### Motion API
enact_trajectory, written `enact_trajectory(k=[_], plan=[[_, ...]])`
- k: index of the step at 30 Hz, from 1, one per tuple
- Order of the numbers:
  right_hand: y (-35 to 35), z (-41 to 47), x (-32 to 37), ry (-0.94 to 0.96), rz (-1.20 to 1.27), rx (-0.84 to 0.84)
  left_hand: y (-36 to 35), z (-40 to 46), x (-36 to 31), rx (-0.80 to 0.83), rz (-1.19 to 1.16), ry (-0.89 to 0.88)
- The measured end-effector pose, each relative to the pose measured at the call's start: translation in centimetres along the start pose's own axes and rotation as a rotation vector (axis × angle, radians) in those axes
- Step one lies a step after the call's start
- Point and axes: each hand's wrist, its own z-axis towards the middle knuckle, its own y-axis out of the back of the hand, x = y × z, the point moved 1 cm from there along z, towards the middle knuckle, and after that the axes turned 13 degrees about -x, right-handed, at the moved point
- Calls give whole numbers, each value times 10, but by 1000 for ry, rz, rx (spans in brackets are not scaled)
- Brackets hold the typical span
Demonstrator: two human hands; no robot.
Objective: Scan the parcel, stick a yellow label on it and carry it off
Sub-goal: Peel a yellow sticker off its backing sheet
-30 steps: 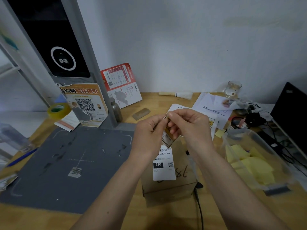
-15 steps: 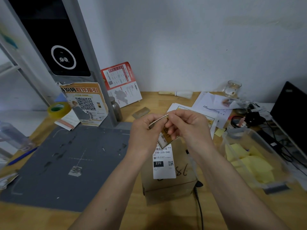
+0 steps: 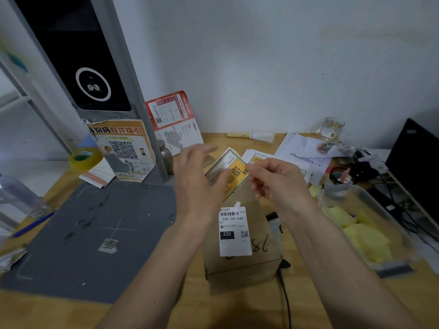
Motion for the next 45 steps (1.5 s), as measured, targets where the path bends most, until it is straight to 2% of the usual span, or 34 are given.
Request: enact_trajectory(k=[3,5,7,15,18,24,36,41,45], plan=[[-2,0,2,-104,180,25,-6,-10,0,187,-38,-100],[-3,0,3,-143,235,65,-7,-13,2,317,-143,-10],[-3,-2,4,-149,226,103,-8,-14,3,349,-179,29],[-4,-7,0,-44,270,151,-8,-12,3,275,-309,114],[-4,-10,1,22,289,131,-8,-13,3,279,-307,92],[-6,-17,2,200,142,32,-8,-17,-2,249,-289,10],[-6,-16,1,211,119,44,-8,-16,0,268,-291,65],[-9,-15,0,198,115,9,-8,-15,-2,265,-232,-30],[-10,-13,0,188,111,24,-9,-13,0,266,-243,-6]])
